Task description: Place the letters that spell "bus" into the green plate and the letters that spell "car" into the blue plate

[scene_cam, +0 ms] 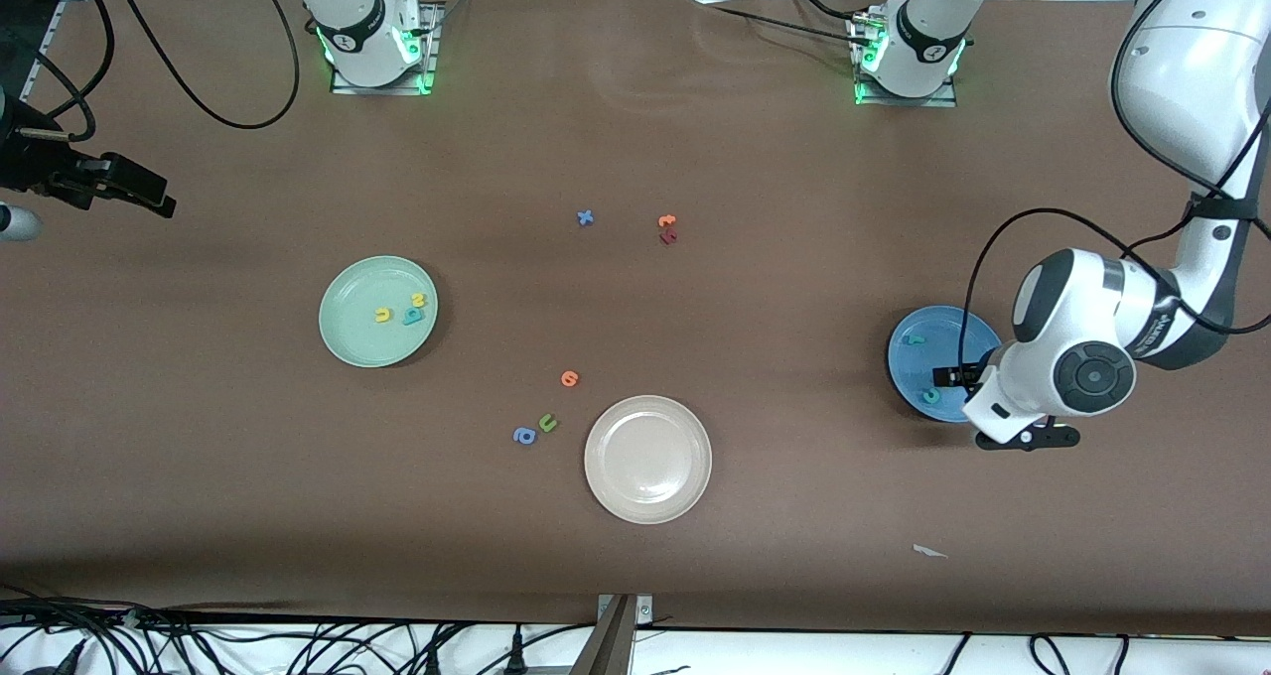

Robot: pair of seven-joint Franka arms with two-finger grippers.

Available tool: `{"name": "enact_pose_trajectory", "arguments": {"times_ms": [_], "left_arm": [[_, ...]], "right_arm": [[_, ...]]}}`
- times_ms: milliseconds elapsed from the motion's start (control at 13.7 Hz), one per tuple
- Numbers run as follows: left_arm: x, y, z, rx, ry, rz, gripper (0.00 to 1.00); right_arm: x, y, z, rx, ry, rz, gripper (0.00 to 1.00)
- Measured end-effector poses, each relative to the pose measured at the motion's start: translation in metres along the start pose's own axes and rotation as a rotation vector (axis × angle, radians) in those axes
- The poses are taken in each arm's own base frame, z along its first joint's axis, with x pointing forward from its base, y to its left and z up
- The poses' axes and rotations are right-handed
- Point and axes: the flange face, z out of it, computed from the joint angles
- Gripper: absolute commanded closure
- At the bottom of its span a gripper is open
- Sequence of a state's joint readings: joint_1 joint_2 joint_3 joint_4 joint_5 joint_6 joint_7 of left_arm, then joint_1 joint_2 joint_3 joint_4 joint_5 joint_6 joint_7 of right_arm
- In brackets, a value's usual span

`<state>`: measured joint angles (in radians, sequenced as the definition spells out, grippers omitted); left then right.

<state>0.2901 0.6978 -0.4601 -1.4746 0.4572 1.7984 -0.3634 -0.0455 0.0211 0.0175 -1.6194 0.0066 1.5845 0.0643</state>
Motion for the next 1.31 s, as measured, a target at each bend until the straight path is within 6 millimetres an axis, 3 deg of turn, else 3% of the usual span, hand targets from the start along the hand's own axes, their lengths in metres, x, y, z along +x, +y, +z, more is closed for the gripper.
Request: {"name": "enact_pose_trajectory", "arguments": {"times_ms": [219,438,657,949,1314], "left_arm": [[-0.008,-0.012,-0.017,-0.008,-0.016,0.011,0.0],[-0.015,-0.043,-0.04,-0.119,-0.026,0.036,0.0],[-0.038,-0.066,-0.098,-0.201,0.026,0.047,0.0],[-0.091,-0.064,-0.18,-0.194,0.098,0.05,0.0],[-0.123,-0.068,-0.219,-0.186,0.149,0.046,0.0]], "right_arm": [[0.0,-0.001,0.0,0.0,0.0,-0.002,0.0],[0.0,-0.002,0.0,0.0,0.0,-0.003,0.0],[0.0,-0.002,0.0,0.0,0.0,-0.003,0.0],[0.0,-0.002,0.0,0.0,0.0,-0.003,0.0],[0.0,-0.002,0.0,0.0,0.0,-0.003,0.0]]}}
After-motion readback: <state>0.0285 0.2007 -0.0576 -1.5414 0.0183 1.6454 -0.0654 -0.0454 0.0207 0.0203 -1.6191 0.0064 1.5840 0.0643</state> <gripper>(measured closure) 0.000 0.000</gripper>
